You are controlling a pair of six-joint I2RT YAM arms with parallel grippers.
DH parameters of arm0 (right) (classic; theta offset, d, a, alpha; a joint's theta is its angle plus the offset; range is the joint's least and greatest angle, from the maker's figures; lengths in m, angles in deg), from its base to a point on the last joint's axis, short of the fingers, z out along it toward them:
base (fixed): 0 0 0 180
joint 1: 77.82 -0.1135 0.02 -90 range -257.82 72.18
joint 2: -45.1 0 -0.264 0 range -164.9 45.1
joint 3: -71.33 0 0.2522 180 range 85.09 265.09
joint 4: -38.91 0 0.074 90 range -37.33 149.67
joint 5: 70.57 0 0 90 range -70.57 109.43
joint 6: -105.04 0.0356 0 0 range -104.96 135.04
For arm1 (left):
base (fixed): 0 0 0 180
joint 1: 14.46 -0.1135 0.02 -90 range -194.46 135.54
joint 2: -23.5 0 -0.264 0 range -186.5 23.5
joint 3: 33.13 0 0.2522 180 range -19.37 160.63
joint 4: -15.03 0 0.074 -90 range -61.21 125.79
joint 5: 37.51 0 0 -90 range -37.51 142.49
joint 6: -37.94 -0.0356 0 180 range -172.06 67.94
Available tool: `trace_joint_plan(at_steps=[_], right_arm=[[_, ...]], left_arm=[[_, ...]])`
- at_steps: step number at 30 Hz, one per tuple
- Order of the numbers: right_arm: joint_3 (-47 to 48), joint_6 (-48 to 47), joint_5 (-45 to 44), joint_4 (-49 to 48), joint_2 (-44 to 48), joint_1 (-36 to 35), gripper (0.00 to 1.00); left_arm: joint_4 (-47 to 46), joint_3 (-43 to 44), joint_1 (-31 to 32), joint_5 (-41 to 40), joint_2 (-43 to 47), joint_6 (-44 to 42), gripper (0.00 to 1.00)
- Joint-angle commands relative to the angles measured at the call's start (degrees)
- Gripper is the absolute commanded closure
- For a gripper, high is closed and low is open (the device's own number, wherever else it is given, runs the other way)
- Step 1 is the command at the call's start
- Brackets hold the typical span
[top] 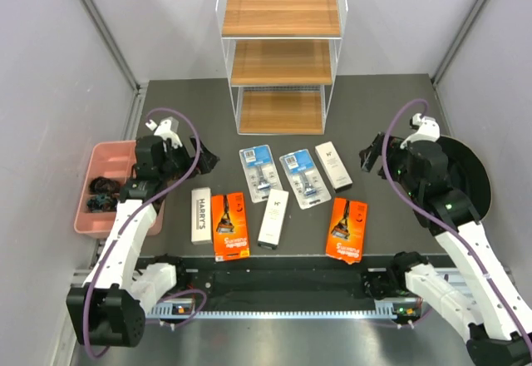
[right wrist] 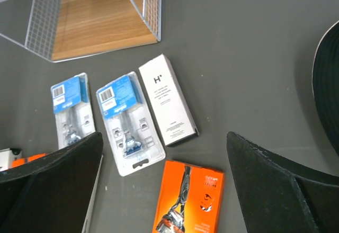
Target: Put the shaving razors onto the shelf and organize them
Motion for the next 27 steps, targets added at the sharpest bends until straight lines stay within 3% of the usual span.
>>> trace_joint_plan(at_steps=[1,4,6,9,11,16,27], right_arm=[[0.78,2.47,2.58,1.87,1.56,-0.36,0.01],[0.52,2.56,3.72,3.01,1.39,-0.36,0.01],[0.43,2.65,4.17,4.06,1.13,-0.36,0.01],[0.61,3.09,4.96,5.82,-0.72,-0.36,0.01],[0.35,3.35,5.66,6.09,-1.6,-0.36,0.01],[-1.85,3.79,6.54,5.21,-0.46,-0.36,0.01],[-7.65,5.46,10.58,1.96,-0.46,-0.36,0.01]], left_arm=[[1.58,0.57,-0.16,1.13,2.35,-1.54,0.01],[4.73,2.15,-0.16,-2.82,2.27,-0.05,0.01],[7.11,3.9,-0.16,-7.57,2.09,6.71,0.01],[6.95,3.39,-0.16,-3.55,3.84,7.51,0.01],[5.36,2.25,-0.16,4.25,6.12,-0.38,0.01],[0.97,-0.92,-0.16,0.42,10.62,2.42,0.01],[3.95,1.54,-0.16,6.92,-0.54,0.22,0.01]])
